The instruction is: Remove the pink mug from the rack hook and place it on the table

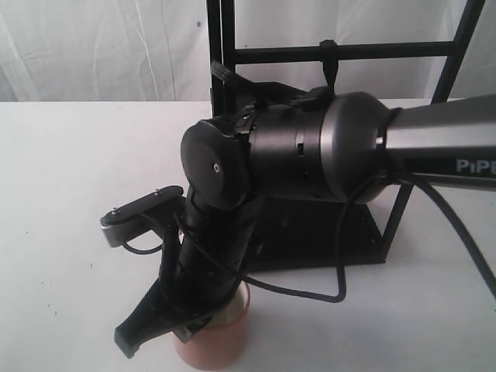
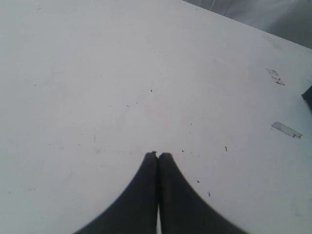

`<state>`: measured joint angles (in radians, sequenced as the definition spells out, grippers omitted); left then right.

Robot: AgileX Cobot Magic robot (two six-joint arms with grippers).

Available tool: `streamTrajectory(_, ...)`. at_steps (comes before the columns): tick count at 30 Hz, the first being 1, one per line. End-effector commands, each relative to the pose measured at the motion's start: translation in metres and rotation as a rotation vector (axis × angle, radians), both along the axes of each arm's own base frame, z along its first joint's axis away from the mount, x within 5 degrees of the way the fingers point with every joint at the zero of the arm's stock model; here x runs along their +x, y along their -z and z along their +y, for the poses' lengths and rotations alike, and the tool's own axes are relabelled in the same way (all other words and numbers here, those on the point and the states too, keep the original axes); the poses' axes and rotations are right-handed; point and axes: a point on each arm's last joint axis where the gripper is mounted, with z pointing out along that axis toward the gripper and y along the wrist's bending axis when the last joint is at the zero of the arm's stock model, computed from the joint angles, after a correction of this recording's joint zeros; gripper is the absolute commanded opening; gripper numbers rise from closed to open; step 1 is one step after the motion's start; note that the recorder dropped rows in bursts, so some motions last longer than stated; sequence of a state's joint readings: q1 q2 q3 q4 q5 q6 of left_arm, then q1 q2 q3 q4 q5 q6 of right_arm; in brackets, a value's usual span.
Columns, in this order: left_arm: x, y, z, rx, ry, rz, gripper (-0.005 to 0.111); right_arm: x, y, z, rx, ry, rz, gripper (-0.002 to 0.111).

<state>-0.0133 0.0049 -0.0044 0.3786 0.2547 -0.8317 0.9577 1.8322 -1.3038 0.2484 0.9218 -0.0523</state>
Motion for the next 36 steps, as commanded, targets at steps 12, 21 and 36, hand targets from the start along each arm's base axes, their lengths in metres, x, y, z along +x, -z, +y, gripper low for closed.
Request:
streamTrajectory(12, 0.000, 0.001, 0.000, -0.008, -0.003, 0.001, 0.000, -0.001, -0.090, -0.067, -0.138, 0.009, -0.325, 0.024)
streamTrajectory(21, 0.000, 0.001, 0.000, -0.008, -0.003, 0.001, 0.000, -0.004, -0.174, -0.265, -0.447, 0.434, -0.739, 0.000)
streamTrajectory(36, 0.000, 0.001, 0.000, -0.008, -0.003, 0.001, 0.000, -0.086, -0.130, -0.291, 0.372, 0.878, -0.768, 0.000)
